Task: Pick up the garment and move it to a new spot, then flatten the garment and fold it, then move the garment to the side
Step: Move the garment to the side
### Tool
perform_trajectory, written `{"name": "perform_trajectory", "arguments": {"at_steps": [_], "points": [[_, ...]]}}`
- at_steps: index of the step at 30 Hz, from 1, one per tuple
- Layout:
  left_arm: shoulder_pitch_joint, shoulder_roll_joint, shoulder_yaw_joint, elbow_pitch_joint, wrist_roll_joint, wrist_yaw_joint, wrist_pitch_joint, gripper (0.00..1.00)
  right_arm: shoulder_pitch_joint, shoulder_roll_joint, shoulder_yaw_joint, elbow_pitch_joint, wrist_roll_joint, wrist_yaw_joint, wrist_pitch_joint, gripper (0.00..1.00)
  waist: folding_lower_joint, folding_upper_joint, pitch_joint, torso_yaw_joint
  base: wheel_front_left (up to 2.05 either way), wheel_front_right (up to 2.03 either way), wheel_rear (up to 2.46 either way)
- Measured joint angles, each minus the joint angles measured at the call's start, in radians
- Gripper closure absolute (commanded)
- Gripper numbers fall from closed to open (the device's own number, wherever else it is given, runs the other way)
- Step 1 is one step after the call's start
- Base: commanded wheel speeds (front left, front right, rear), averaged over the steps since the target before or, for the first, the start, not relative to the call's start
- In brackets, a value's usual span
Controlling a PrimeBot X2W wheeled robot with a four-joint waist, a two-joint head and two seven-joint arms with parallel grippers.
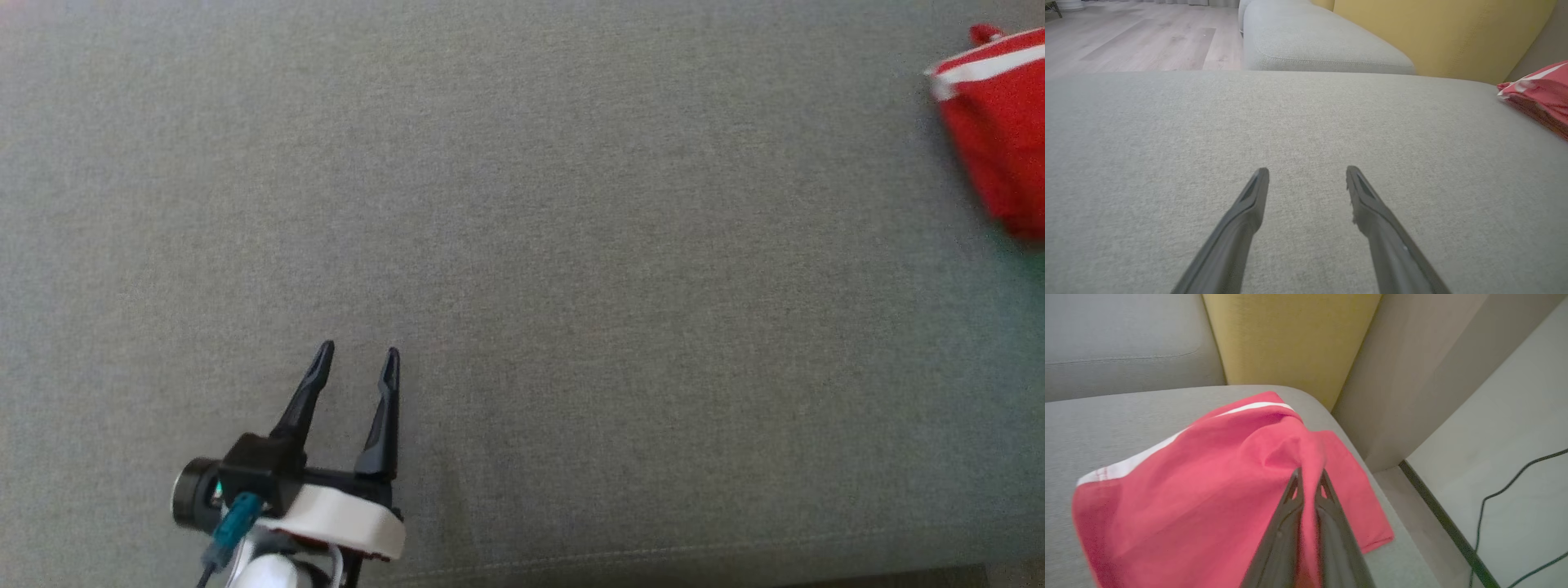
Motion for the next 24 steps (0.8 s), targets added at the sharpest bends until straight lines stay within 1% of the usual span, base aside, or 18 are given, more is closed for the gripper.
{"name": "perform_trajectory", "arguments": {"at_steps": [1,2,3,6,8,10,12,15,18,19,24], "points": [[0.005,0.0,0.009,-0.003,0.005,-0.001,0.0,0.0,-0.001,-0.012,-0.017,0.0,-0.03,0.0,-0.002,1.0,0.0,0.0,0.003,0.003,0.0,0.0,0.0],[0.01,0.0,0.015,-0.004,0.007,-0.002,0.0,0.0,-0.003,-0.019,-0.041,0.0,-0.056,0.0,-0.006,0.65,0.0,0.0,0.005,0.005,0.0,0.0,0.0],[0.014,0.0,0.019,-0.006,0.012,-0.002,0.0,0.0,-0.004,-0.023,-0.052,-0.001,-0.094,0.0,-0.018,0.0,0.0001,0.0,0.007,0.006,0.0,0.0,0.0],[0.016,0.0,0.024,-0.011,0.012,-0.002,0.0,0.0,-0.004,-0.007,-0.11,-0.002,-0.199,0.0,-0.042,0.0,0.0,0.0,0.006,0.005,0.0,0.0,0.0],[0.015,0.0,0.026,-0.016,0.012,-0.002,0.0,0.0,-0.001,0.008,-0.141,-0.021,-0.258,0.0,-0.088,0.0,0.0001,0.0,0.004,0.004,0.0,0.0,0.0],[0.015,0.0,0.028,-0.017,0.012,-0.001,0.0,0.0,0.001,0.038,-0.174,-0.055,-0.309,0.0,-0.139,0.0,0.0,0.0,-0.002,0.001,0.0,0.0,0.0],[0.015,0.0,0.029,-0.018,0.011,0.006,0.0,0.0,0.001,0.074,-0.189,-0.094,-0.334,0.0,-0.192,0.0,0.0,0.0,-0.01,-0.002,0.0,0.0,0.0],[0.015,0.0,0.033,-0.019,-0.008,0.014,0.0,0.0,0.014,0.137,-0.187,-0.15,-0.336,0.0,-0.26,0.0,0.0001,0.0,-0.028,-0.008,0.0,0.0,0.0],[0.016,0.0,0.035,-0.018,-0.027,0.027,0.0,0.0,0.07,0.196,-0.164,-0.227,-0.321,0.0,-0.318,0.0,0.0,0.0,-0.058,-0.01,0.0,0.0,0.0],[0.016,0.0,0.036,-0.017,-0.032,0.028,0.0,0.0,0.099,0.212,-0.151,-0.255,-0.308,0.0,-0.332,0.0,0.0,0.0,-0.071,-0.009,0.0,0.0,0.0],[0.056,0.0,0.044,0.014,-0.06,0.068,0.0,0.0,0.318,0.296,-0.074,-0.406,-0.209,0.0,-0.355,0.0,0.0,0.0,-0.149,0.0,0.0,0.0,0.0]]}}
